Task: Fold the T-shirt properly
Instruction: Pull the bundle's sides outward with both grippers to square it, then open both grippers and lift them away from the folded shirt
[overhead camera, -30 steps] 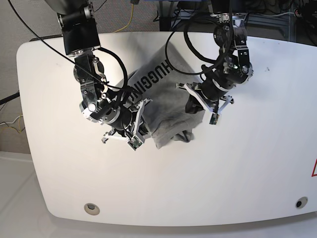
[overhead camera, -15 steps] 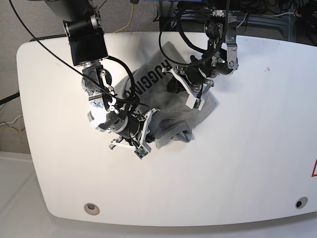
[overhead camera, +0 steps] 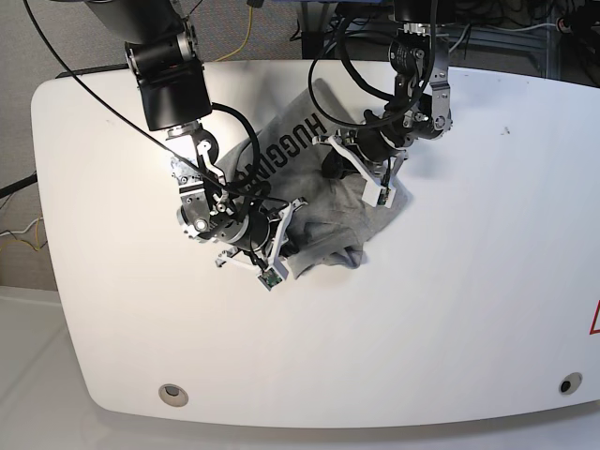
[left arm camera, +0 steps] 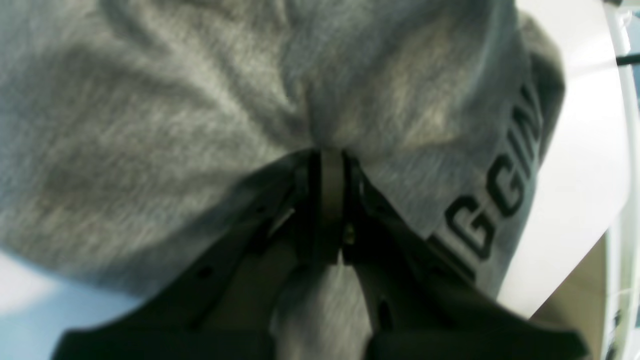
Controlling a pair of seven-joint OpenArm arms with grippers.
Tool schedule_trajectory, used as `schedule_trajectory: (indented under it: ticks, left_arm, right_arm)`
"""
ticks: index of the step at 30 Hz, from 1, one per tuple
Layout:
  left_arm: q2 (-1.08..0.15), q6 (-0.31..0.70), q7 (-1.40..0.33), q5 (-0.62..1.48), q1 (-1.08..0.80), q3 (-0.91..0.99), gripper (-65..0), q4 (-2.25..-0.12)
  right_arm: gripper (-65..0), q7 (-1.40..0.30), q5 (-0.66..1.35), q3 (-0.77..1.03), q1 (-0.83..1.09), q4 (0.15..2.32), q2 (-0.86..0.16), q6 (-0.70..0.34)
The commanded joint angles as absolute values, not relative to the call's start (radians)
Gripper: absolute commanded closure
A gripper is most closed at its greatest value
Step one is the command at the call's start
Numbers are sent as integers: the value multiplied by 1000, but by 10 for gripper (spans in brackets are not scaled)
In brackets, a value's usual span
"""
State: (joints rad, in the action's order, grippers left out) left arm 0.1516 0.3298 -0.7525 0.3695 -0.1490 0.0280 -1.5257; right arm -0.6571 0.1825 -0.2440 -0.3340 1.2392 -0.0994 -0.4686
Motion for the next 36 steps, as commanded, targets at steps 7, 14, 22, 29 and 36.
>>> schedule_trajectory:
  ticks: [7, 14, 22, 29, 36]
  left_arm:
    - [157, 331, -682, 371, -140, 25, -14, -1438]
    - [104, 331, -664, 371, -136, 25, -14, -1434]
    - [35, 331, -665, 372, -91, 50, -14, -1437]
    - [-15, 332, -667, 372, -50, 102, -14, -1437]
    - [-59, 332, -667, 372, 1, 139, -14, -1434]
  right_arm:
    - [0, -552, 186, -242, -325, 1155, -131, -509]
    - [0, -539, 186, -240, -315, 1141, -188, -510]
    - [0, -542, 186, -237, -305, 1145, -240, -504]
    - [0, -544, 188, -234, -262, 1168, -272, -501]
    - [0, -544, 186, -231, -186, 1205, -280, -469]
